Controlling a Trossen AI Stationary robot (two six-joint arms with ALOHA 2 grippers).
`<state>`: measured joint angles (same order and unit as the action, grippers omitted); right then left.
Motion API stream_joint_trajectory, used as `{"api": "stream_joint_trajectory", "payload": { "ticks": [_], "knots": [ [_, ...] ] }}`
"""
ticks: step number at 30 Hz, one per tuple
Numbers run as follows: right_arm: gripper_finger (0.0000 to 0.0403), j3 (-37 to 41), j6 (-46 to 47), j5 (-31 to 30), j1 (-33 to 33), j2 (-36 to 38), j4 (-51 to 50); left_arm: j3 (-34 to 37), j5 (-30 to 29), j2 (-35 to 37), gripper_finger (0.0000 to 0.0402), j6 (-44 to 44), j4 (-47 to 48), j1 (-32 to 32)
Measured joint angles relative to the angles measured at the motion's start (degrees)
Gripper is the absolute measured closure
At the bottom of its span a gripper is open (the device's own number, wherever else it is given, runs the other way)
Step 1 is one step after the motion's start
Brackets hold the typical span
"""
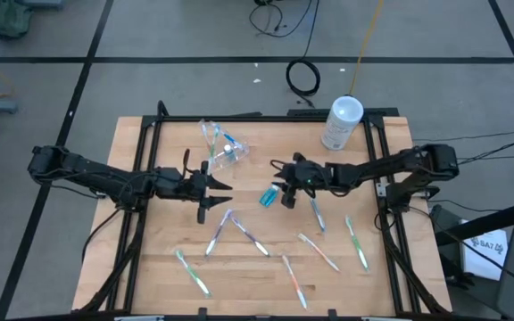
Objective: Pick & Place toothbrushing station
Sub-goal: Put the mouthwash into the transparent organizer
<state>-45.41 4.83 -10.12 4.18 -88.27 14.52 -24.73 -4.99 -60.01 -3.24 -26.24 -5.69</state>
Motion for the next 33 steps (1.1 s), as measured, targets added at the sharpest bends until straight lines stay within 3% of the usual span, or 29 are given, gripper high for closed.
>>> {"api": "stream_joint_trajectory", "payload": {
  "ticks": [5,13,24,33],
  "knots": [
    [0.0262,-0.1,-0.5,-3.5,0.0,1.3,-4.7,0.0,0.0,0.0,0.0252,0.1,0.4,0.0],
    [0.0226,0.3,1.5,-3.1,1.2,0.2,-5.0,0.0,-1.8,0.0,0.0252,0.2,0.8,0.0],
    [0.021,5.4,-10.1,7.3,1.5,0.3,5.4,0.0,-3.1,0.0,0.0252,-0.1,0.8,0.0],
    [0.021,7.9,-9.8,14.0,4.5,-4.8,16.2,0.0,-3.1,0.0,0.0252,-0.1,-0.9,0.0]
  ]
}}
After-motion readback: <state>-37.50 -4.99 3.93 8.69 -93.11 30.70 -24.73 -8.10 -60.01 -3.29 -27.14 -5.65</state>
